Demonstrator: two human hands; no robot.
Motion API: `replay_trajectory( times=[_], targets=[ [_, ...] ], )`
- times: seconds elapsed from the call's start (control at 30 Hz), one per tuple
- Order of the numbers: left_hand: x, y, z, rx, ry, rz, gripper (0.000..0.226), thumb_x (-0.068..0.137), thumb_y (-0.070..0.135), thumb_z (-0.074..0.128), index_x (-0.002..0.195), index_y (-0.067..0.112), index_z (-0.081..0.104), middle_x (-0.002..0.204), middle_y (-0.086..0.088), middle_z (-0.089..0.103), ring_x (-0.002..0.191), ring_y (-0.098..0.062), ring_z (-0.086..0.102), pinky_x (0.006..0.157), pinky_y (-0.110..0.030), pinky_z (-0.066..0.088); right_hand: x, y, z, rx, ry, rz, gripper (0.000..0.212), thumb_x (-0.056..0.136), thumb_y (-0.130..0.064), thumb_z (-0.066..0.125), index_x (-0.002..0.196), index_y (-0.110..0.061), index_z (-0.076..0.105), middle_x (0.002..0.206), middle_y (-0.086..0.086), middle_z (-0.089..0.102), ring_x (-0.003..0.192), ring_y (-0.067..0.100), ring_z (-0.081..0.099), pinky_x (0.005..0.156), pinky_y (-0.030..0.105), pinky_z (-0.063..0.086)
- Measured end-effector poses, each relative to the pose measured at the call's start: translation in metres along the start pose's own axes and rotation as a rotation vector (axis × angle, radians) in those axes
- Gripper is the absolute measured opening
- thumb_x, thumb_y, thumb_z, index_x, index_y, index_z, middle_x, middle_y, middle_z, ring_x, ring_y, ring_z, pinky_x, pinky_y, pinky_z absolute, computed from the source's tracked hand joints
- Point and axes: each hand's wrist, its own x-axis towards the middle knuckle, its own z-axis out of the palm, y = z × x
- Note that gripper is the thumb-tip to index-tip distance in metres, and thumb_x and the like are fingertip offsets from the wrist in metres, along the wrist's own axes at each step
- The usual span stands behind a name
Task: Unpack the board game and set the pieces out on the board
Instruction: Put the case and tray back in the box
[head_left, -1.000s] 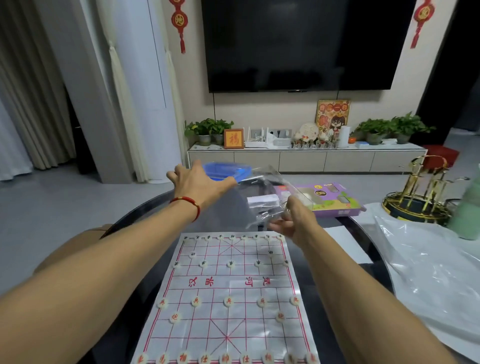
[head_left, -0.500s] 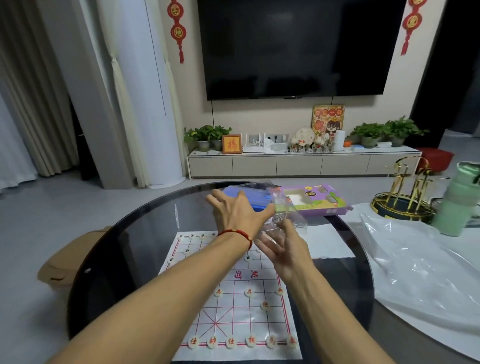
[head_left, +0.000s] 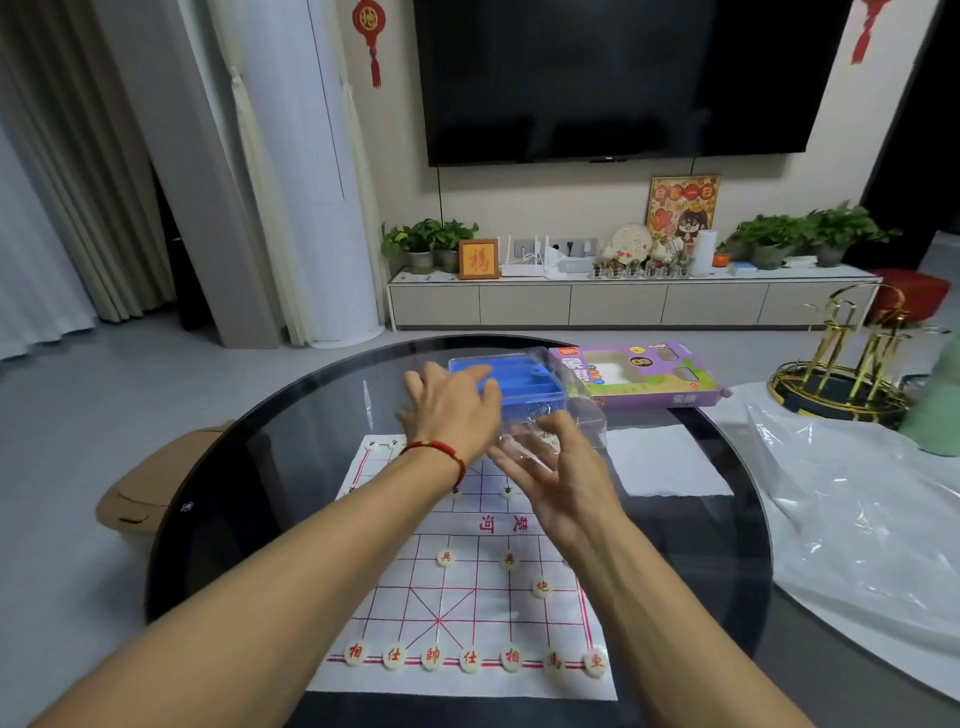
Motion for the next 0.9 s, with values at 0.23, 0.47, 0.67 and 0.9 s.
replay_trajectory(
  times=[0.23, 0.47, 0.67, 0.9],
  targets=[
    [0.011, -0.052, -0.017, -1.245, -0.273, -0.593, 0.033, 0.096, 0.026, 0.066, 0.123, 0.008, 0.061, 0.114, -0.021, 0.071, 0.095, -0.035, 0.072, 0.078, -0.055, 0.061, -0.007, -0.004, -0.005, -0.053, -0.092, 0.097, 0.011, 0.09, -0.008, 0.061, 0.098, -0.001, 0.062, 0.115, 0.025, 0.07, 0.099, 0.043, 0.071, 0.084, 0.046, 0.061],
    [0.004, -0.077, -0.007, -1.37, -0.298, -0.657, 0.028, 0.093, 0.002, 0.063, 0.121, -0.002, 0.062, 0.125, -0.026, 0.066, 0.107, -0.038, 0.068, 0.083, -0.056, 0.058, 0.004, 0.002, -0.015, -0.228, 0.058, 0.088, 0.04, 0.089, -0.036, 0.072, 0.113, -0.005, 0.066, 0.103, 0.019, 0.076, 0.089, 0.035, 0.075, 0.074, 0.042, 0.062],
    [0.004, -0.082, -0.021, -1.267, -0.441, -0.57, 0.024, 0.095, 0.004, 0.061, 0.119, 0.0, 0.063, 0.11, -0.02, 0.073, 0.101, -0.034, 0.072, 0.083, -0.05, 0.06, 0.011, -0.041, -0.016, -0.708, -0.011, 0.061, 0.033, 0.094, -0.041, 0.067, 0.115, -0.016, 0.062, 0.089, 0.007, 0.079, 0.067, 0.026, 0.075, 0.067, 0.038, 0.059],
    [-0.011, -0.068, -0.02, -1.288, -0.52, -0.504, 0.022, 0.097, 0.006, 0.059, 0.118, -0.003, 0.061, 0.108, -0.022, 0.073, 0.097, -0.034, 0.073, 0.073, -0.049, 0.062, 0.003, -0.042, -0.024, -0.851, -0.04, 0.062, 0.023, 0.093, -0.019, 0.07, 0.109, -0.003, 0.067, 0.1, 0.012, 0.078, 0.083, 0.035, 0.075, 0.093, 0.053, 0.052]
  ],
)
